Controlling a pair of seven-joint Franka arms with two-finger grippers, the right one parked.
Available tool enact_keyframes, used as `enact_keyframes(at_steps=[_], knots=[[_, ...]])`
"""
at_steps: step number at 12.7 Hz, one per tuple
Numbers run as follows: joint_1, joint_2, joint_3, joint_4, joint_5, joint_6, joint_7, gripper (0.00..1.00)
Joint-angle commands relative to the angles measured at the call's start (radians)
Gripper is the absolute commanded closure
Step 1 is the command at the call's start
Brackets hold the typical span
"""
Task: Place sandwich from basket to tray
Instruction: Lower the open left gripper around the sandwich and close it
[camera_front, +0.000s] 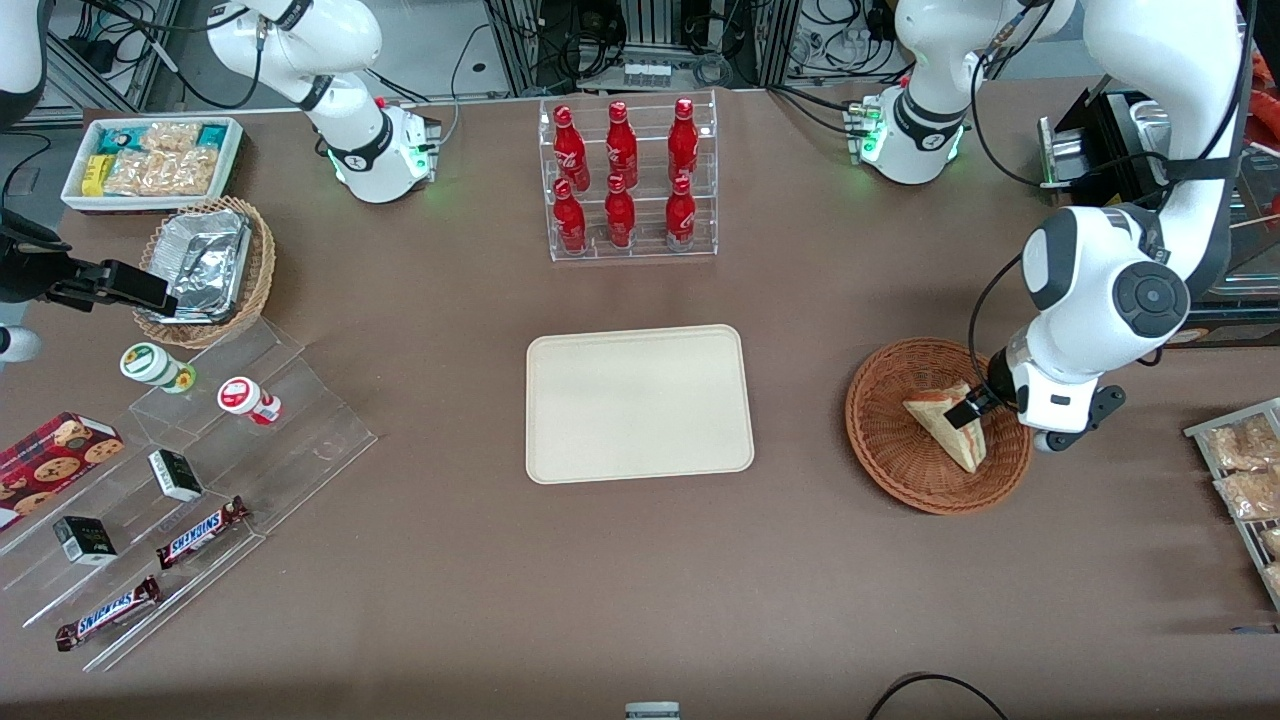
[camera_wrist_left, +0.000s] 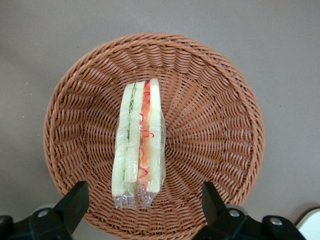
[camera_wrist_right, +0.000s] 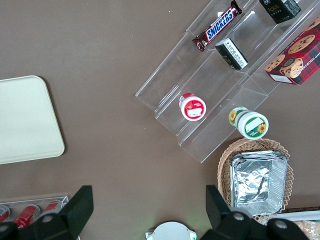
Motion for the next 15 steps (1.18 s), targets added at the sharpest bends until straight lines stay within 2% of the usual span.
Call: enact_keyframes(at_steps=[1, 4, 7, 13, 14, 15], knots=[[0.0, -0.038, -0.004, -0.068, 0.032, 0.047, -0.028, 0.0], [0.0, -0.034, -0.004, -0.079, 0.035, 0.054, -0.031, 0.0], [0.002, -0.011, -0.004, -0.117, 0.034, 0.165, -0.04, 0.0], [0.003, 0.058, -0.004, -0.119, 0.034, 0.224, -0.046, 0.0], [0.003, 0.066, -0.002, -0.12, 0.034, 0.23, -0.046, 0.01], [0.003, 0.069, -0.002, -0.12, 0.034, 0.23, -0.046, 0.06]])
